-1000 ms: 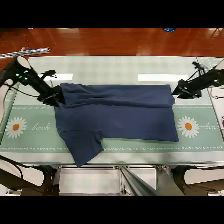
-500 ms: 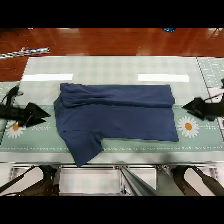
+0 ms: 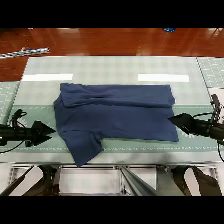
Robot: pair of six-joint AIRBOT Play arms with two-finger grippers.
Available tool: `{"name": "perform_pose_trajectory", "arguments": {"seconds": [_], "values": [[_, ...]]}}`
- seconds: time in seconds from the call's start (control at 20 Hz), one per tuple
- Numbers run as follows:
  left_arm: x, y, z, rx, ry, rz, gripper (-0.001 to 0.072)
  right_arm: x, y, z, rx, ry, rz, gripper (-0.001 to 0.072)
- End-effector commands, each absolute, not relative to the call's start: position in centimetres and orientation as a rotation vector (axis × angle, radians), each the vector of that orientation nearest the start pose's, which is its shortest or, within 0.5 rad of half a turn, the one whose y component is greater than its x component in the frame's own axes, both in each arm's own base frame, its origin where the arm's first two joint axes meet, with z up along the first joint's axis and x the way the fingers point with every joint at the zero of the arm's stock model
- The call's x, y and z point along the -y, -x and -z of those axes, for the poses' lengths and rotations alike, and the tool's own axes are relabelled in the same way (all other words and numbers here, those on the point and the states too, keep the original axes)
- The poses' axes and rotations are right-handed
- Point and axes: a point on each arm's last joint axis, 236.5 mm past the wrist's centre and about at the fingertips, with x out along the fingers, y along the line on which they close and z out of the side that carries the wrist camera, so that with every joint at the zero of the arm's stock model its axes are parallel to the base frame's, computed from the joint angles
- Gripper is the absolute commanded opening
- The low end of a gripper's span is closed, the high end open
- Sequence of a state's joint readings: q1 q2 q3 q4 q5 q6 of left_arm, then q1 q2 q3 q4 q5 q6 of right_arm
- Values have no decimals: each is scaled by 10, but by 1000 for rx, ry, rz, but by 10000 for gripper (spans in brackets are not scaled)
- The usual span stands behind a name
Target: Fold the shirts.
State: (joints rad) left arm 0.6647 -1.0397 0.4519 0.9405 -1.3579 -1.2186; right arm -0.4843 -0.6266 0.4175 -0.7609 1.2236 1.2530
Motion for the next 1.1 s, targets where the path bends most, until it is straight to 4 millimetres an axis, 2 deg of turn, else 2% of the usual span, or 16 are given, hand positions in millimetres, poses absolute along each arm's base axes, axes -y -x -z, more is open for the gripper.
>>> {"name": "perform_pose_trajectory", "arguments": {"seconds": [0.0, 0.25, 0.4, 0.5, 0.55, 0.6, 0.65, 0.7, 0.75, 0.8, 0.95, 1.05], "values": [[38, -187, 83, -1551, 897, 158, 507, -60, -238, -5, -1056, -779, -225, 413], [61, -179, 104, -1659, 877, 192, 506, -60, -238, -4, -1063, -803, -209, 413], [76, -191, 112, -1648, 906, 205, 506, -56, -241, -5, -1054, -820, -182, 413], [86, -205, 112, -1604, 938, 212, 505, -42, -241, -6, -1071, -797, -111, 413], [90, -207, 113, -1602, 931, 219, 494, -24, -241, -6, -1076, -747, -42, 413], [94, -205, 114, -1614, 917, 231, 394, 0, -238, -5, -1082, -705, 51, 413], [98, -202, 114, -1626, 901, 253, 199, 29, -229, -2, -1098, -654, 162, 413], [101, -198, 113, -1642, 892, 277, 26, 55, -212, 8, -1143, -630, 286, 413], [105, -194, 110, -1658, 886, 306, 20, 78, -191, 23, -1192, -645, 428, 413], [107, -190, 108, -1672, 887, 323, 20, 84, -180, 37, -1220, -684, 490, 413], [110, -186, 105, -1681, 875, 360, 20, 58, -162, 78, -1367, -777, 420, 414], [110, -186, 105, -1681, 876, 360, 20, 33, -162, 88, -1452, -839, 293, 414]]}}
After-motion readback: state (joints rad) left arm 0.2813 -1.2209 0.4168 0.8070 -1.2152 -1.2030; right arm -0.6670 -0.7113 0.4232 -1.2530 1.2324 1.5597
